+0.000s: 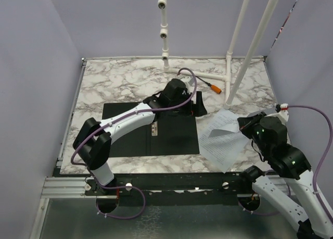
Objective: Put the files into the folder
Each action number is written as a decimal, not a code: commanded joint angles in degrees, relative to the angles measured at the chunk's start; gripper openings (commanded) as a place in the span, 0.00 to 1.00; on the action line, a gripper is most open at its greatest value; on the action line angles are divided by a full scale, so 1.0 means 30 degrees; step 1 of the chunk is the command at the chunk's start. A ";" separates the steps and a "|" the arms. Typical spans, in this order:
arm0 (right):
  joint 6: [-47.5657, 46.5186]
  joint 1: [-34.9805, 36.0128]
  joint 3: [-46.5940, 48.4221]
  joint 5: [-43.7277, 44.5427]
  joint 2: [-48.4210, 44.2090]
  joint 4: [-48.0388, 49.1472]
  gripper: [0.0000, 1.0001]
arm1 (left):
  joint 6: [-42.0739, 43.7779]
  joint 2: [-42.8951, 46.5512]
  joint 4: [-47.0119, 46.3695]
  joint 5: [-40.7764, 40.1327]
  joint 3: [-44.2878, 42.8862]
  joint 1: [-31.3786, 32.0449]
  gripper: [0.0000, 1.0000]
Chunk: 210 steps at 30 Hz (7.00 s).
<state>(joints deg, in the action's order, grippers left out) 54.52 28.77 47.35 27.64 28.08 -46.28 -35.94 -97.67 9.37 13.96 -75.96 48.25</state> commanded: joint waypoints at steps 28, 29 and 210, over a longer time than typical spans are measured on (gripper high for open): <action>-0.8290 0.0089 1.0193 -2.0017 1.1473 0.7135 0.00 | -0.7134 0.9746 -0.4366 0.5275 1.0508 -0.9716 0.99; -0.8347 0.0126 1.0439 -2.0147 1.1644 0.7151 0.00 | -0.7605 0.9834 -0.5024 0.5590 1.0817 -0.9886 0.99; -0.7180 0.3907 0.4936 -1.6098 1.0695 0.9866 0.00 | 0.3541 1.4150 0.8566 -0.6234 0.7272 -1.0130 0.99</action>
<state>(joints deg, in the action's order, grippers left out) 31.48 40.18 60.95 -21.37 59.13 -16.80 -27.53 -54.24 32.05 2.74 -53.56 17.76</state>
